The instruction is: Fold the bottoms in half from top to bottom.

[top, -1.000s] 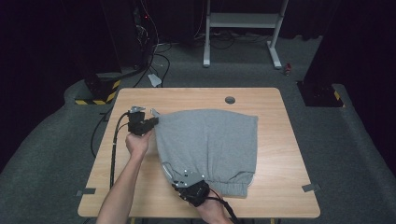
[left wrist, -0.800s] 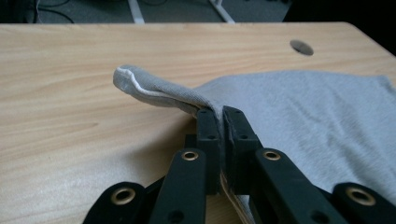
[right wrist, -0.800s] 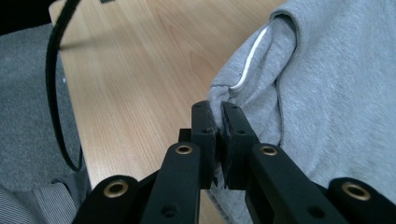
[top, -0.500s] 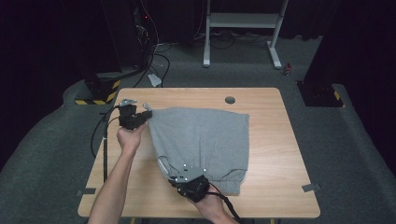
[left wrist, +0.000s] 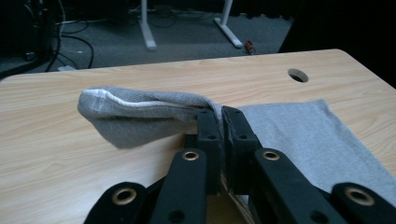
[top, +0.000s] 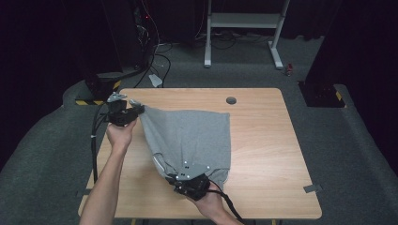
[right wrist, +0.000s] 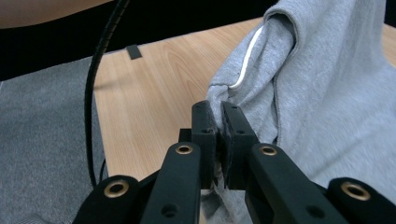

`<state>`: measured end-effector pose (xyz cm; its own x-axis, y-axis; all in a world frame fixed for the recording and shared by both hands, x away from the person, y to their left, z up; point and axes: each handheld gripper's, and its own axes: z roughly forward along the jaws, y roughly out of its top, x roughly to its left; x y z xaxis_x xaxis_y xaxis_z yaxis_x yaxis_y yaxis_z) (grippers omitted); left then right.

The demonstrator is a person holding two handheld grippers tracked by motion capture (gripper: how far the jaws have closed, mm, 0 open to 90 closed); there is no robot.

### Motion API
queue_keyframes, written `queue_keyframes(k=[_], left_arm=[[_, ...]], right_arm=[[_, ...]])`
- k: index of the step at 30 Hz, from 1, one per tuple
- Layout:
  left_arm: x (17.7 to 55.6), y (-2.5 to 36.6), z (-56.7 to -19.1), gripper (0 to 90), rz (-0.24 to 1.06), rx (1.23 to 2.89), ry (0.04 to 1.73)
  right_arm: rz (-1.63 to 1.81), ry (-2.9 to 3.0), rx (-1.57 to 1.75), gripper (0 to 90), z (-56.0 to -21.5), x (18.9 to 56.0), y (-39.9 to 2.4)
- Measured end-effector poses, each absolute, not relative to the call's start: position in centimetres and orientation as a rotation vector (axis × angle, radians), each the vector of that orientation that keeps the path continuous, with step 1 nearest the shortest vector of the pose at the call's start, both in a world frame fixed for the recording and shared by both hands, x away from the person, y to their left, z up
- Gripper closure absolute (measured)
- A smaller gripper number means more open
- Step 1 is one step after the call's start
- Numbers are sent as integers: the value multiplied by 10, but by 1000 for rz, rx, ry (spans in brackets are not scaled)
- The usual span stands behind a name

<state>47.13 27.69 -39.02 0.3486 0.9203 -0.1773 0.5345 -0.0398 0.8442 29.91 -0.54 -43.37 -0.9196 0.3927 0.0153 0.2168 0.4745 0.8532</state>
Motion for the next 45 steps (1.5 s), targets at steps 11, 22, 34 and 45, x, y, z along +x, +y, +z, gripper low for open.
queue_keyframes(k=[11, 22, 34, 45], left_arm=[[484, 235, -385, 863, 542, 1746, 1195], [494, 193, -378, 863, 517, 1770, 1100], [507, 142, -377, 863, 463, 1802, 1018], [516, 98, -395, 862, 429, 1846, 968]], right_arm=[[1441, 2478, 637, 852, -442, 294, -32], [1490, 2396, 764, 852, -450, 291, -65], [1474, 2335, 864, 852, -456, 284, -94], [1414, 2289, 985, 851, -470, 280, -123]])
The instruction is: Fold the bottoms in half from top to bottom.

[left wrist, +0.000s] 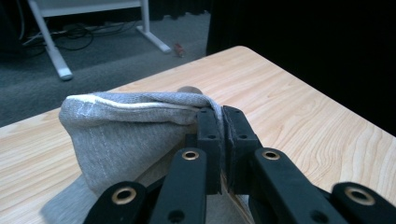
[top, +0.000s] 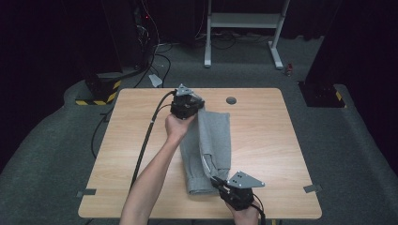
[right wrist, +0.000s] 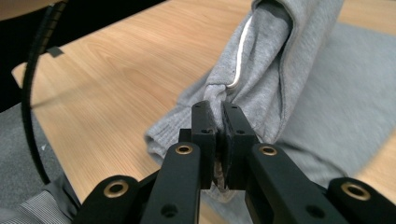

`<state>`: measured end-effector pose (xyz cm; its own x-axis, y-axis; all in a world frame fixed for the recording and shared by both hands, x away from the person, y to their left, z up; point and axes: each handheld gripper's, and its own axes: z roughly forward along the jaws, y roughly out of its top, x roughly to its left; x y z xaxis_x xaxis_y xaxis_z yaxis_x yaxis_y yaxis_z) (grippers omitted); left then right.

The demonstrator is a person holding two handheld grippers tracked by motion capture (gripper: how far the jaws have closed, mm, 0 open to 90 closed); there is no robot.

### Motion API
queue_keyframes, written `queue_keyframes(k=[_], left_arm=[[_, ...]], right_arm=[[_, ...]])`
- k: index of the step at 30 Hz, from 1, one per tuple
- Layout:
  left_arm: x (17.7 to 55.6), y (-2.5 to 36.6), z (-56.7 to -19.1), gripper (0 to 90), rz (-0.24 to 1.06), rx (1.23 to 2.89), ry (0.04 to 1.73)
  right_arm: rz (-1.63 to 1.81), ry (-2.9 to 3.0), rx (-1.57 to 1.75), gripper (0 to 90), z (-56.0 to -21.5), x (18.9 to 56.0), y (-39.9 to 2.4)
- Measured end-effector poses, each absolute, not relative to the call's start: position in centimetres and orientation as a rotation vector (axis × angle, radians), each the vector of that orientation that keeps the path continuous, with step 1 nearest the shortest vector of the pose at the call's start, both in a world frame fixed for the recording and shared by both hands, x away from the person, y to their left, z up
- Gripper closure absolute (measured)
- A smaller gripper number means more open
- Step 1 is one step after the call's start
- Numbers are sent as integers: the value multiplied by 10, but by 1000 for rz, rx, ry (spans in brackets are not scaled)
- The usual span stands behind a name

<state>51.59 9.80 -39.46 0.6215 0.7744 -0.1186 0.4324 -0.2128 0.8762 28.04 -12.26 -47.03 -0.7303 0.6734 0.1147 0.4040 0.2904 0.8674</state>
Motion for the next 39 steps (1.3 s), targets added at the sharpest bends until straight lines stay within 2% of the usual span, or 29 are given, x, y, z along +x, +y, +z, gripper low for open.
queue_keyframes(k=[6, 20, 25, 26, 27, 29, 30, 33, 39], left_arm=[[519, 76, -415, 860, 399, 1862, 973], [526, 51, -458, 842, 418, 1930, 1014], [524, 50, -470, 693, 390, 1940, 1028], [523, 50, -470, 693, 392, 1942, 1032], [520, 52, -470, 629, 397, 1948, 1036], [518, 53, -469, 609, 397, 1948, 1035], [516, 55, -468, 564, 401, 1948, 1034], [504, 63, -464, 523, 412, 1951, 1021], [482, 78, -464, 463, 390, 1951, 1012]], right_arm=[[1360, 2277, 1070, 850, -484, 278, -136], [1241, 2320, 1144, 840, -502, 278, -145], [1242, 2327, 1153, 813, -505, 280, -147], [1243, 2331, 1152, 796, -505, 280, -148], [1262, 2334, 1156, 737, -504, 280, -148], [1272, 2332, 1154, 716, -503, 281, -148], [1282, 2330, 1137, 677, -501, 281, -148], [1276, 2329, 1121, 625, -496, 282, -147], [1272, 2316, 1099, 592, -487, 287, -143]])
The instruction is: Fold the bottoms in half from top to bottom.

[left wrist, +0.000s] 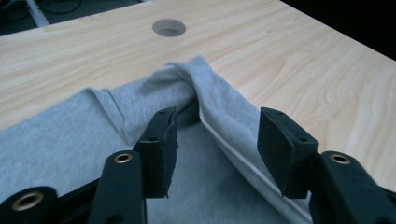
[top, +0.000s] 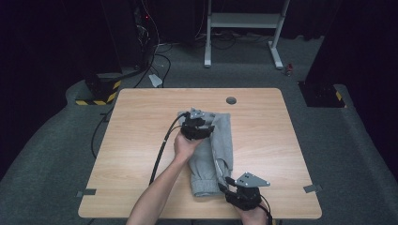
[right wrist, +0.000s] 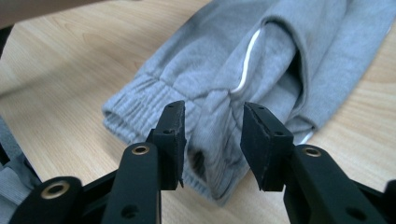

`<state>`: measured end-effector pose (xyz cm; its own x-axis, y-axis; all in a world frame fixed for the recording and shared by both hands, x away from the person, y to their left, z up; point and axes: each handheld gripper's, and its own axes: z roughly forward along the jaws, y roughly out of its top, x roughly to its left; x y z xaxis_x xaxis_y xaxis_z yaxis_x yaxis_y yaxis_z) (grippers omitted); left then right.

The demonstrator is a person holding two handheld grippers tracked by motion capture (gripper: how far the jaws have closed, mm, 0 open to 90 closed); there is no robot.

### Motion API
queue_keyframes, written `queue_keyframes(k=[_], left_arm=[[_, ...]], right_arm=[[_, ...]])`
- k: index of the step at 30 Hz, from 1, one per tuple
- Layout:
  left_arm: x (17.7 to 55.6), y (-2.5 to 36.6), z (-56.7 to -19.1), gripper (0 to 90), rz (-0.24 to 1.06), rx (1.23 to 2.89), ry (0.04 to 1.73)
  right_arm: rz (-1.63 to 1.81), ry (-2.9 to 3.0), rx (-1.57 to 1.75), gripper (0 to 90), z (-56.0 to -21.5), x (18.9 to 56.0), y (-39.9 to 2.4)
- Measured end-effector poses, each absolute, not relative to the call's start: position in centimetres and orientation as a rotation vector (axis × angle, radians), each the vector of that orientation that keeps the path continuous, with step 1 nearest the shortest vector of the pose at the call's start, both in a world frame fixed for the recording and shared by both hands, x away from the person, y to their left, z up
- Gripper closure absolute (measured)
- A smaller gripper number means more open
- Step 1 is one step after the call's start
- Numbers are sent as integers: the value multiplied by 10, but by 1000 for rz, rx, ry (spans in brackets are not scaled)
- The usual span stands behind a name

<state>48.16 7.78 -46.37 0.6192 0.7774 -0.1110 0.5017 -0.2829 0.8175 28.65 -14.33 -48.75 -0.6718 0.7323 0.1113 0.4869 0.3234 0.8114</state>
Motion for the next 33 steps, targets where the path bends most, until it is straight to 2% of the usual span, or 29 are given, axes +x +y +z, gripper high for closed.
queue_keyframes(k=[8, 16, 18, 20, 21, 23, 28, 33], left_arm=[[446, 93, -468, 423, 361, 2008, 974], [415, 114, -475, 406, 321, 2028, 1012], [402, 114, -476, 405, 319, 2036, 1002], [391, 113, -478, 403, 327, 2049, 990], [388, 112, -479, 402, 324, 2055, 986], [381, 111, -483, 400, 333, 2079, 986], [375, 108, -495, 401, 318, 2097, 1010], [375, 104, -507, 415, 373, 2167, 1027]], right_arm=[[1272, 2287, 1089, 578, -475, 293, -148], [1231, 2308, 1025, 600, -463, 307, -140], [1227, 2310, 1004, 636, -459, 310, -138], [1221, 2324, 980, 723, -456, 314, -137], [1216, 2340, 954, 808, -454, 317, -135], [1201, 2353, 928, 858, -452, 319, -133], [1160, 2407, 863, 882, -451, 329, -114], [1047, 2448, 886, 881, -466, 345, -105]])
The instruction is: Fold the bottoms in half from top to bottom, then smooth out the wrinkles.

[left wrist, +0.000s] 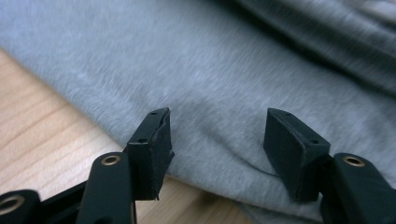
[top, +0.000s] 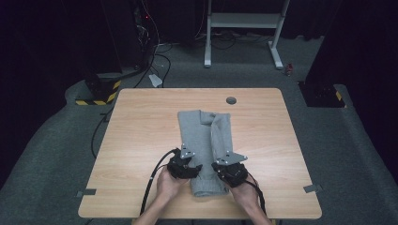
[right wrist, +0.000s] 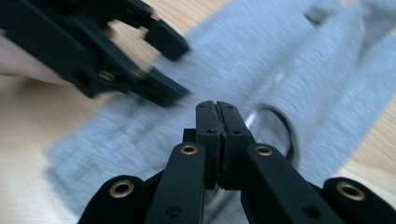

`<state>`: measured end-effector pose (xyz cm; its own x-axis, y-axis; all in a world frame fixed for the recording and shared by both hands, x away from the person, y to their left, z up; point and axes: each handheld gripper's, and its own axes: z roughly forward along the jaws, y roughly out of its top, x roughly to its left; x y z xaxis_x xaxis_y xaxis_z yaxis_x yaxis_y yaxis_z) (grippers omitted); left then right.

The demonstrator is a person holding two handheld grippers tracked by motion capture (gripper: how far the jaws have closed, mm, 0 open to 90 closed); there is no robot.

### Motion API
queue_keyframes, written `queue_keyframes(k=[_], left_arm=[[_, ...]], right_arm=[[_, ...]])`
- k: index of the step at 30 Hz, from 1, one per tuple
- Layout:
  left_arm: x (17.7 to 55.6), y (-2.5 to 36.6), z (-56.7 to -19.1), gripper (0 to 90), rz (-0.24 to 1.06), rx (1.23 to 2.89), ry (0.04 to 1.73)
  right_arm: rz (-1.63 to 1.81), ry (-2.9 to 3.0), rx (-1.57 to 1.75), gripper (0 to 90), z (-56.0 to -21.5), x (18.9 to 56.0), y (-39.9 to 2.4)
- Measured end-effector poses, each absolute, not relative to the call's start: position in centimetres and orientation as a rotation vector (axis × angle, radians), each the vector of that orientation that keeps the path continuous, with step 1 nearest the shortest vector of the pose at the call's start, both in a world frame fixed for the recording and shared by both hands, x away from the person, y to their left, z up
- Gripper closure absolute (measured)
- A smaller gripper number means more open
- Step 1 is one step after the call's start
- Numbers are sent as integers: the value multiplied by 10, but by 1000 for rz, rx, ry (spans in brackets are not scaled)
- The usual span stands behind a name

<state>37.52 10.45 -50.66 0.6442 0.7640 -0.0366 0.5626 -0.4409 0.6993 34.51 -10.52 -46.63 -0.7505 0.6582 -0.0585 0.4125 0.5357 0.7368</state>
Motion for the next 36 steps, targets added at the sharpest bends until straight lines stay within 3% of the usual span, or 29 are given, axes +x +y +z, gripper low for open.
queue_keyframes(k=[17, 24, 36], left_arm=[[374, 117, -516, 430, 374, 2144, 1050], [374, 120, -517, 433, 367, 2138, 1056], [349, 139, -517, 487, 355, 2132, 1048]], right_arm=[[827, 2445, 1158, 868, -504, 355, -166], [928, 2389, 1121, 792, -493, 353, -161], [878, 2512, 1006, 747, -509, 342, -143]])
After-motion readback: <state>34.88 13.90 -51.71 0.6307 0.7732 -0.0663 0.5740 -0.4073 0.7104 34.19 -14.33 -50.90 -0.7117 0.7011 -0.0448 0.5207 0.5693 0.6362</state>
